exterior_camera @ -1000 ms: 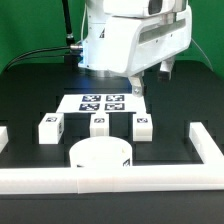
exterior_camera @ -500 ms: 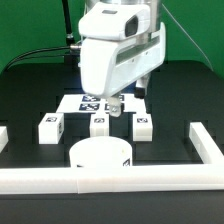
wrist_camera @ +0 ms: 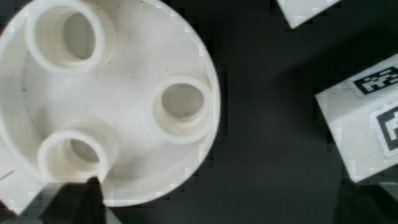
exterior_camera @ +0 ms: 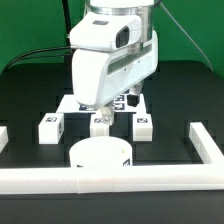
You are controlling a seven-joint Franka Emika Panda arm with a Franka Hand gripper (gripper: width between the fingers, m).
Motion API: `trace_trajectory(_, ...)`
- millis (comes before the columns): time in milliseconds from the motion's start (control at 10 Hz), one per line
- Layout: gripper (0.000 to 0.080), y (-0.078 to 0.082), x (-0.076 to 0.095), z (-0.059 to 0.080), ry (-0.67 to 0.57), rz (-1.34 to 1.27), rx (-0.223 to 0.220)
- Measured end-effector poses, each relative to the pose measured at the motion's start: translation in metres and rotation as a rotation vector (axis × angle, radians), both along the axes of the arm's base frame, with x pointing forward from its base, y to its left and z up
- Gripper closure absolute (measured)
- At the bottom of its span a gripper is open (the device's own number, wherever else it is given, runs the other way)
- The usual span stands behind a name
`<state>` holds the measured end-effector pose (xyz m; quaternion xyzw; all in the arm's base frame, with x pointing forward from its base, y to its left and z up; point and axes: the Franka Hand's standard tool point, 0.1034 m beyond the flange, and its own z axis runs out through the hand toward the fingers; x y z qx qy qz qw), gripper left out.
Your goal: Assemble stool
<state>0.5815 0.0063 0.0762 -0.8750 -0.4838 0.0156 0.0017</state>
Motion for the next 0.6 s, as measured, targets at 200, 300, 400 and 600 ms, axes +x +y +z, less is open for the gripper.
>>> trace_trajectory(200,0.015,-0.011,0.004,-0.022,-0.006,0.019,-0.001)
trace_trajectory(300,0.015,-0.014,0.001,-0.029,0.003,0.015,-0.001)
trace_trajectory(400,0.015,-0.014,-0.001,-0.034,0.004,0.012,-0.001)
trace_trajectory(600,0.015,-0.015,-0.004,-0.042,0.011,0.011,0.0)
